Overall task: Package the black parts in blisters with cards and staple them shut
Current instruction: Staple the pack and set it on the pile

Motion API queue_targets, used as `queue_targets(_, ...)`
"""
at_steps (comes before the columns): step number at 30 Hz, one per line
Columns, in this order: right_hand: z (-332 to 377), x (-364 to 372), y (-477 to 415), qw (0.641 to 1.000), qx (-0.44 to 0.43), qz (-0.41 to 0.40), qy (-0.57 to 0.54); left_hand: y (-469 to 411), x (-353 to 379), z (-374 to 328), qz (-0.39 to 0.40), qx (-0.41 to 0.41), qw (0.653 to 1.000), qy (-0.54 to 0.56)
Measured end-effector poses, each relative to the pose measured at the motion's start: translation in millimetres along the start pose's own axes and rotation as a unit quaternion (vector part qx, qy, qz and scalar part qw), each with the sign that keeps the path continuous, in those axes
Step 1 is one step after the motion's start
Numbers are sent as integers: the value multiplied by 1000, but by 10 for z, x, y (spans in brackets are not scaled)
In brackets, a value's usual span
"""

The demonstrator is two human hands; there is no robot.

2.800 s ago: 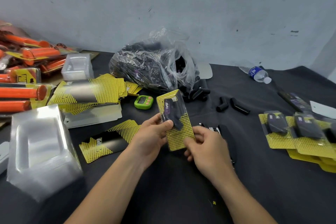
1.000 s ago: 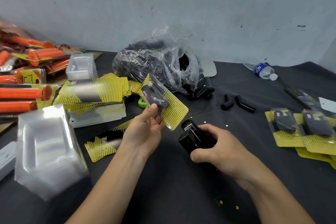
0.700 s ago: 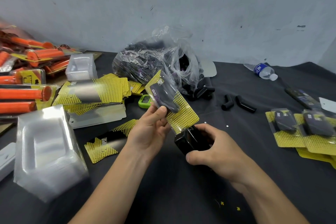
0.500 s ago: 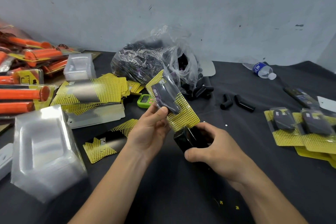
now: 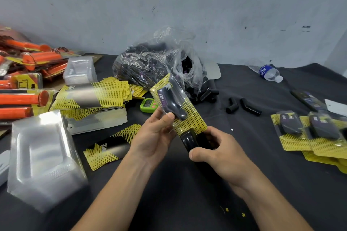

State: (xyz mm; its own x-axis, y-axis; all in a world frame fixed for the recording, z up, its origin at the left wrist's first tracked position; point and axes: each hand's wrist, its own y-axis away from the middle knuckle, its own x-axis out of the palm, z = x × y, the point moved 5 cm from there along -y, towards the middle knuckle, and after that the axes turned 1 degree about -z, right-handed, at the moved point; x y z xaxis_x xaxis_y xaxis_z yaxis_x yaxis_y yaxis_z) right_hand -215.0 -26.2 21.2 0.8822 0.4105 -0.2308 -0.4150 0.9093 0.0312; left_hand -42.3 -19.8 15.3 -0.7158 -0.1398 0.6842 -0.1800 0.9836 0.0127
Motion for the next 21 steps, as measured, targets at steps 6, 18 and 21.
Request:
queue_targets(6, -23, 28, -8, 999, 7, -23, -24, 24, 37, -13, 6, 8, 1000, -17)
queue_targets(18, -28, 59, -42, 993, -17, -92, -66, 9, 67, 11, 39, 25, 999, -23)
queue_targets(21, -24, 49, -37, 995, -9, -76, -58, -7, 46, 22, 32, 30, 999, -27)
